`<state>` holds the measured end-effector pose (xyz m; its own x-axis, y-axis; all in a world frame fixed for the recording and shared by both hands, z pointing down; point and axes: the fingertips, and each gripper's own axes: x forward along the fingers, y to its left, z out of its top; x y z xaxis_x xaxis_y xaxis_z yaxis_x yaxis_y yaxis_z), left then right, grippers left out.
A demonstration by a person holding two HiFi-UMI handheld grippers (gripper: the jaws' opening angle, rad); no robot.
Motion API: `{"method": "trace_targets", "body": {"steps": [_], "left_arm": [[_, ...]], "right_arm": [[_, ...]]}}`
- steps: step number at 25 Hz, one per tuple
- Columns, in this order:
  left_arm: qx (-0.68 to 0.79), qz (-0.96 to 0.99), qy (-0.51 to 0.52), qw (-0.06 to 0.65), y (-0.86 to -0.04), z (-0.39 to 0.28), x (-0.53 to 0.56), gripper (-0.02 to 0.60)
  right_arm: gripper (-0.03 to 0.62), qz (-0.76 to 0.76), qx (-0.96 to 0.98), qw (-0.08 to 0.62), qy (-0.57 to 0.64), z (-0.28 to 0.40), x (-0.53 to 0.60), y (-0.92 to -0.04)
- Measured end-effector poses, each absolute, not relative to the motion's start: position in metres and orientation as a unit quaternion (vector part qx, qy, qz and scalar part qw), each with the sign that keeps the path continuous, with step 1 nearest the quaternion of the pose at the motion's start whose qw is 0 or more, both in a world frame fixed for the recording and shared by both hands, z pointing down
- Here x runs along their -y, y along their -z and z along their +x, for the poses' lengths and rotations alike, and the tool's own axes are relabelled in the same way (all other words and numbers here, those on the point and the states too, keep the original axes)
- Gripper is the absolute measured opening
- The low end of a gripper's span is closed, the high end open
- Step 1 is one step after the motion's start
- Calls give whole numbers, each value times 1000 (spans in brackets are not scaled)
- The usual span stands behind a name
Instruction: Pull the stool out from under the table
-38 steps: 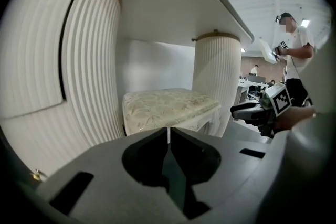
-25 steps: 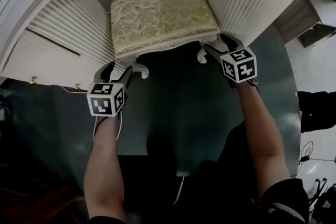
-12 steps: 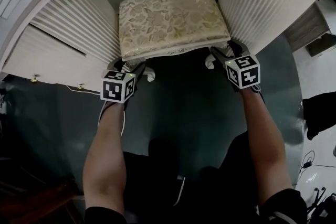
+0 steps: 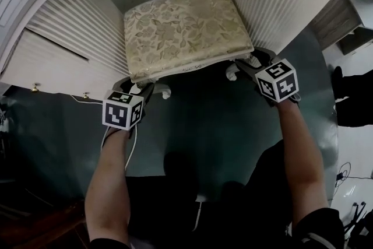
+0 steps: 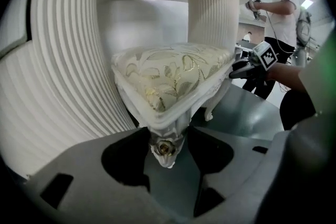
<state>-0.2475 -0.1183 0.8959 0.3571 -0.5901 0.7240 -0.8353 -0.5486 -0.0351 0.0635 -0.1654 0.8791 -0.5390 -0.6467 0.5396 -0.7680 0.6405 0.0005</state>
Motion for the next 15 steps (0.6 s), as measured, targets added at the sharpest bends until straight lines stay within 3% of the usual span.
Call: {"method": "trace_targets", "body": {"steps": [6, 8, 12, 15], "left_arm": [[395, 823, -383, 143, -892, -242, 104, 219], [399, 830, -370, 124, -884, -241, 110, 238], [414, 827, -359, 123, -877, -239, 124, 344], [445, 809, -346, 169, -876, -242, 127, 331]], "right_arm": [[259, 396, 884, 230, -98, 69, 175, -872], [259, 400, 885, 220, -92, 68, 175, -871], [244, 372, 888, 251, -102, 66, 167, -873], [196, 299, 906, 290, -82, 69, 158, -874]]}}
